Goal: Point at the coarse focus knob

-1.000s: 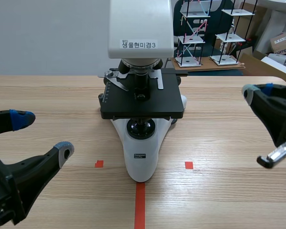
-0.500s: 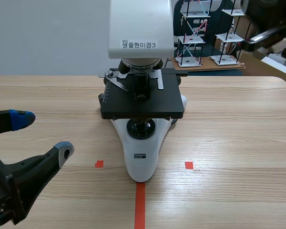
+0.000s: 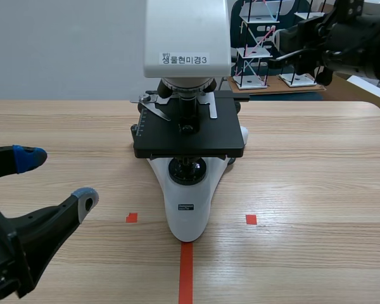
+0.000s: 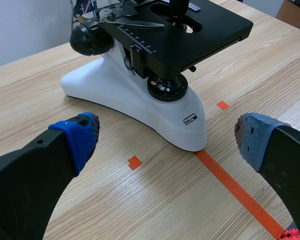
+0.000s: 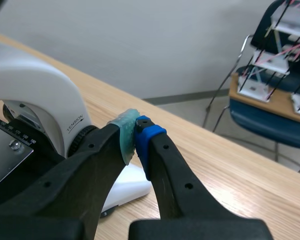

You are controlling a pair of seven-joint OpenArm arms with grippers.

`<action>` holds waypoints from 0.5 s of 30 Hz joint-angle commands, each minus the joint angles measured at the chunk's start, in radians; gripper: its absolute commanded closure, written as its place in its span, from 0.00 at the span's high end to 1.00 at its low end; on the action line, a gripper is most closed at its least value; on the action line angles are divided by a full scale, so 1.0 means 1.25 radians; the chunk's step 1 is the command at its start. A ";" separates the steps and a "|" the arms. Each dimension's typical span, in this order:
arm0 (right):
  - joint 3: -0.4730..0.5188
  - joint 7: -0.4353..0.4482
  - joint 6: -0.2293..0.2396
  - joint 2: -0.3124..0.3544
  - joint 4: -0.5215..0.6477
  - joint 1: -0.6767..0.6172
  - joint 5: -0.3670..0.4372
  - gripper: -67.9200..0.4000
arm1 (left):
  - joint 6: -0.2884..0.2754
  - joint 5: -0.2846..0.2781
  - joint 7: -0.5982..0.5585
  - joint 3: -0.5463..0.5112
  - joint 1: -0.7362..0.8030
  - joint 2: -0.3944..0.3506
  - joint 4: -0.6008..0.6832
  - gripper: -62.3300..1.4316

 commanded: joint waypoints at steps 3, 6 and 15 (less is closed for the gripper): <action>-0.020 -0.033 0.009 -0.016 -0.043 0.079 0.021 0.01 | 0.000 -0.007 -0.014 -0.008 0.006 0.004 0.009 0.91; -0.034 -0.094 0.021 -0.031 -0.085 0.123 0.047 0.01 | 0.000 -0.007 -0.014 -0.008 0.006 0.004 0.009 0.91; -0.059 -0.222 0.033 -0.054 -0.122 0.171 0.099 0.01 | 0.000 -0.007 -0.014 -0.008 0.006 0.004 0.009 0.91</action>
